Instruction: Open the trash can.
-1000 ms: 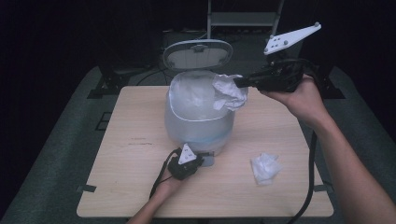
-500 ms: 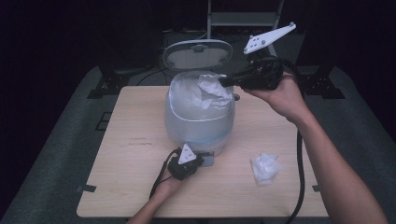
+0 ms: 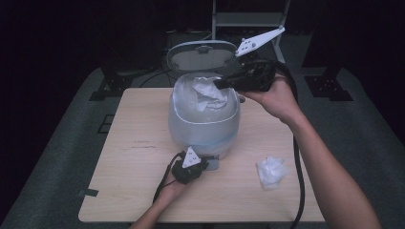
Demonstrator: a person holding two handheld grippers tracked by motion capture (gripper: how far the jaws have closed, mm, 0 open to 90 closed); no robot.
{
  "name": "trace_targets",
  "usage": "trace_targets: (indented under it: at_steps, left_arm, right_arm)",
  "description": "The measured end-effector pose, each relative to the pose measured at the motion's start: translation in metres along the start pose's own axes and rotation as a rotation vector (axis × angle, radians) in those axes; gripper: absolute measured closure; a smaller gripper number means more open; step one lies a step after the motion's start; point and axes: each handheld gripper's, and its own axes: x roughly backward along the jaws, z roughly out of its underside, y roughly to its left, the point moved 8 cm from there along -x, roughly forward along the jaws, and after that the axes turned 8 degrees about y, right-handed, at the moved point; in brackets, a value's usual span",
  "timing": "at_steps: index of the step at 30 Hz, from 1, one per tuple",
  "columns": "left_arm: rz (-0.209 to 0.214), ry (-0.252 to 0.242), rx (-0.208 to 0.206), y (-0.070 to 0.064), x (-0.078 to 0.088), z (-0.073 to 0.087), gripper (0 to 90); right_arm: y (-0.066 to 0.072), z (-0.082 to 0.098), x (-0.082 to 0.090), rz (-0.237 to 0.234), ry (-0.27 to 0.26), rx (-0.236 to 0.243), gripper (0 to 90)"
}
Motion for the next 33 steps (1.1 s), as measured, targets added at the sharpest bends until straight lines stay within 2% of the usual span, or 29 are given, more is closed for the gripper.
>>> trace_targets:
  at_steps: [8, 11, 16, 26, 33]
  left_arm:
    - [-0.001, 0.000, -0.002, 0.000, 0.000, 0.000, 83.1]
    - [-0.001, 0.002, -0.003, 0.000, 0.000, 0.000, 83.1]
    - [-0.002, 0.003, -0.004, 0.000, 0.000, 0.000, 83.1]
    - [-0.004, 0.005, -0.008, 0.000, 0.000, 0.000, 82.9]
    - [-0.005, 0.003, -0.010, 0.000, 0.000, 0.000, 82.9]
  right_arm:
    - [-0.003, 0.001, -0.015, 0.002, 0.022, -0.007, 87.3]
    - [-0.005, 0.002, -0.020, 0.017, 0.034, -0.007, 78.8]
    - [-0.005, 0.005, -0.025, 0.015, 0.039, -0.008, 75.1]
    - [-0.007, 0.015, -0.023, 0.023, 0.049, -0.017, 71.8]
    - [-0.006, 0.024, -0.014, 0.023, 0.048, -0.024, 68.5]
